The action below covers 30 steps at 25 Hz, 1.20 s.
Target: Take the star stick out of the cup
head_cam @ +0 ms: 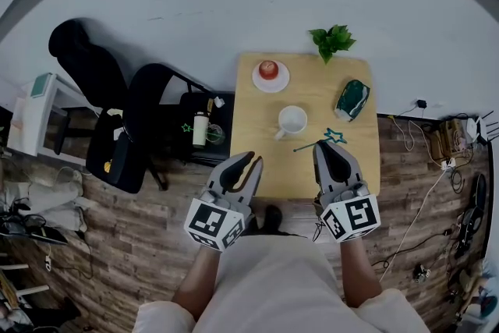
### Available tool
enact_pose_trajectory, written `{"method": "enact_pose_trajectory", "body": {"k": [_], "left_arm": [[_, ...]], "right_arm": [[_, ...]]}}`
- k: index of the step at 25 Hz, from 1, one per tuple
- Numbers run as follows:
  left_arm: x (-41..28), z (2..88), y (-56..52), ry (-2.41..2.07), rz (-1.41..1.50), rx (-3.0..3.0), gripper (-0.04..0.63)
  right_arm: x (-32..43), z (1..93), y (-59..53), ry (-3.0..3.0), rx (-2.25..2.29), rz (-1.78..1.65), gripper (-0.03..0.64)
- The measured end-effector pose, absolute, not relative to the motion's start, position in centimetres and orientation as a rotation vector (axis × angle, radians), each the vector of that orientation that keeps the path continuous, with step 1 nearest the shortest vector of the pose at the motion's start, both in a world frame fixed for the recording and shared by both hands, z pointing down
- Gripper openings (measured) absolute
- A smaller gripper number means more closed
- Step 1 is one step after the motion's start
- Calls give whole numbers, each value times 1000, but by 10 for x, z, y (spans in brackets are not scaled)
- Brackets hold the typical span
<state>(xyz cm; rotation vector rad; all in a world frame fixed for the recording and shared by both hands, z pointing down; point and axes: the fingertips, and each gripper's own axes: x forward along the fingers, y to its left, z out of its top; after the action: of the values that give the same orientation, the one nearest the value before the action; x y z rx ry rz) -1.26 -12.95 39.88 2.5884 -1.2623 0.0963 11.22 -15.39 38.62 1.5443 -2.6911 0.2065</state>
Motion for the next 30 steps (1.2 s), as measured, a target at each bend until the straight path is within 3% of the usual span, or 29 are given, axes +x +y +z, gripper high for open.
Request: {"method": "enact_pose_trajectory", "body": {"k": [30], "left_arm": [[-16, 382, -119, -1305, 85, 2609, 15]], "right_arm": [[115, 372, -129, -2782, 1522, 288, 13]]}}
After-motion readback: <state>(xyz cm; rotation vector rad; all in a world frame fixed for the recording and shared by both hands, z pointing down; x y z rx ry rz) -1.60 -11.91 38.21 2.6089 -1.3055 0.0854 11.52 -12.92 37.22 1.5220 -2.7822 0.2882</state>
